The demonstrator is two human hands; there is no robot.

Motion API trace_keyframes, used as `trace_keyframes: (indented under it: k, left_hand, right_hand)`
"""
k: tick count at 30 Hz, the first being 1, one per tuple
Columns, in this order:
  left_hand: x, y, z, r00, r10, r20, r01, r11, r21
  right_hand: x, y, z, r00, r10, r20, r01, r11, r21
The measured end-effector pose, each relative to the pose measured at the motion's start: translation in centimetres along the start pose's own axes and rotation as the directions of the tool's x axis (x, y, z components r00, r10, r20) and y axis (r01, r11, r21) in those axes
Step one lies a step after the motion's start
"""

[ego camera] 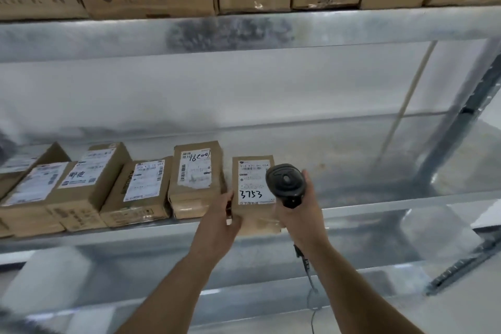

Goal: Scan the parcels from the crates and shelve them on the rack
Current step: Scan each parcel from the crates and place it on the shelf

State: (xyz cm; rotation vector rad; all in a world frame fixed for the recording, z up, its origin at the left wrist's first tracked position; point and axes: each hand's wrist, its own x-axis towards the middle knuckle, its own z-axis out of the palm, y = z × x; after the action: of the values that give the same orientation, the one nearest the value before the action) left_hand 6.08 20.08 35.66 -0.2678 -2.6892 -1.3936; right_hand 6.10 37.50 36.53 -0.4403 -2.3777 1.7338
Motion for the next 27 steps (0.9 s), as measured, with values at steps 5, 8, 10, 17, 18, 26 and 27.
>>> trace_keyframes:
  k: [5,8,10,17,18,26,27]
  left_hand:
    - [0.2,0.0,0.1,0.974,0.153,-0.169,-0.029,0.818,0.574]
    - [1.1,0.7,-0.4,0.960,0.222,-0.173,-0.015,0.652,0.758]
    - [1.8,0.8,-0.7,0.971,0.190,-0.144,-0.026,0.683,0.730]
    - [3.4,0.1,-1.3,0.988,0.117,-0.099,-0.025,0.759,0.651]
    - [3.5,0.1,-1.3,0.988,0.117,-0.102,-0.021,0.751,0.660]
    - [3.6,0.1,-1.0,0.983,0.127,-0.131,0.000,0.719,0.695]
    - [3.6,0.1,-1.0,0.983,0.126,-0.132,0.001,0.719,0.695]
  right_hand:
    - [1.3,0.2,-0.4,0.993,-0.061,0.104,0.063,0.998,-0.022]
    - [2.5,0.0,-0.3,0.989,-0.073,0.130,0.077,0.997,-0.022]
    - [3.0,-0.1,-0.2,0.986,-0.082,0.145,0.088,0.995,-0.038]
    - [4.8,-0.8,0.6,0.983,-0.056,0.177,0.070,0.994,-0.078]
    - [5.0,-0.9,0.6,0.982,-0.050,0.181,0.064,0.995,-0.072]
    - [5.3,-1.6,0.7,0.977,-0.058,0.206,0.083,0.990,-0.115]
    - [5.2,-1.6,0.7,0.975,-0.064,0.213,0.092,0.988,-0.121]
